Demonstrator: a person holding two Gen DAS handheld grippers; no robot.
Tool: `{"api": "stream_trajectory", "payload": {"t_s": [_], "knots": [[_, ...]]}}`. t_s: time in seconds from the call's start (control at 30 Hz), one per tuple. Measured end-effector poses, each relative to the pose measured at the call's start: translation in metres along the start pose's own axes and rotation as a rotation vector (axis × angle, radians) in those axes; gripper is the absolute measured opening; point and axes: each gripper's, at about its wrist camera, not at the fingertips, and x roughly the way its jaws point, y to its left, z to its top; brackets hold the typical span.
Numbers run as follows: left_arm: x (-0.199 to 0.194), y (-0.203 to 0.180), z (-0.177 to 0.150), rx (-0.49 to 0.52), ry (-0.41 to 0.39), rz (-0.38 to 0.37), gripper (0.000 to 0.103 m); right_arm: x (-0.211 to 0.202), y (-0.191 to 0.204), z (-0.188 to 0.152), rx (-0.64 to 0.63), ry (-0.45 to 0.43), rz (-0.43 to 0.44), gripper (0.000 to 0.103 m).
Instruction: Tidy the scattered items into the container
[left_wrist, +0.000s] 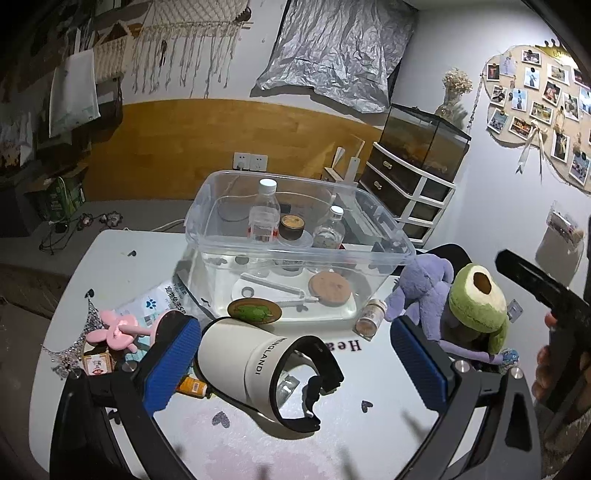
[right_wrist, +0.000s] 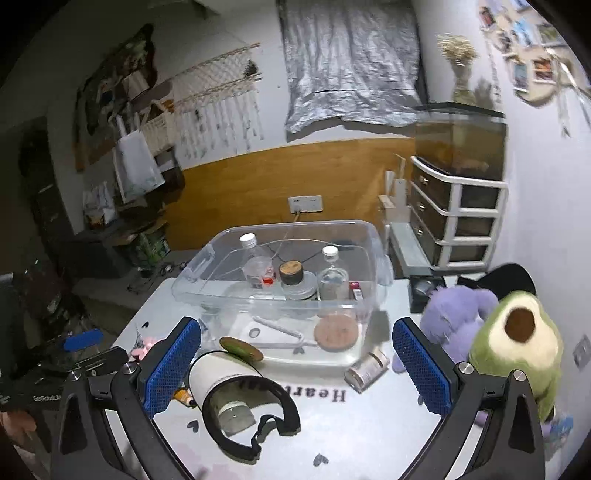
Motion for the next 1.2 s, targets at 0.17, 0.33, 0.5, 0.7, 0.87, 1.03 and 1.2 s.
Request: {"api": "stream_trajectory", "payload": {"t_s": [0.17, 0.33, 0.5, 0.7, 0.87, 1.03, 1.2], "knots": [[-0.009, -0.002, -0.004, 0.003, -0.020, 0.010, 0.103, -0.025, -0.003, -0.010, 0.030, -0.089, -0.070, 0.103], [-0.014, -0.003, -0.009, 0.003, -0.037, 0.046, 0.103, -0.035, 0.006, -0.021, -0.062, -0.079, -0.072, 0.103], [-0.024, -0.010, -0.017, 0.065, -0.103, 0.101, 0.103, -0.040, 0.006, -0.033, -0.052, -0.060, -0.048, 0.103], [-0.028, -0.012, -0.025, 0.099, -0.111, 0.128, 0.103, -0.040, -0.001, -0.044, 0.029, -0.017, -0.006, 0.103], [-0.030, -0.010, -0.030, 0.107, -0.104, 0.134, 0.103, -0.039, -0.007, -0.052, 0.139, -0.008, -0.043, 0.103], [-0.027, -0.006, -0.037, 0.106, -0.082, 0.142, 0.103, -0.039, 0.007, -0.064, 0.000, -0.052, -0.155, 0.103], [-0.022, -0.001, -0.043, 0.099, -0.056, 0.154, 0.103, -0.027, 0.016, -0.072, -0.064, 0.037, -0.089, 0.103]]}}
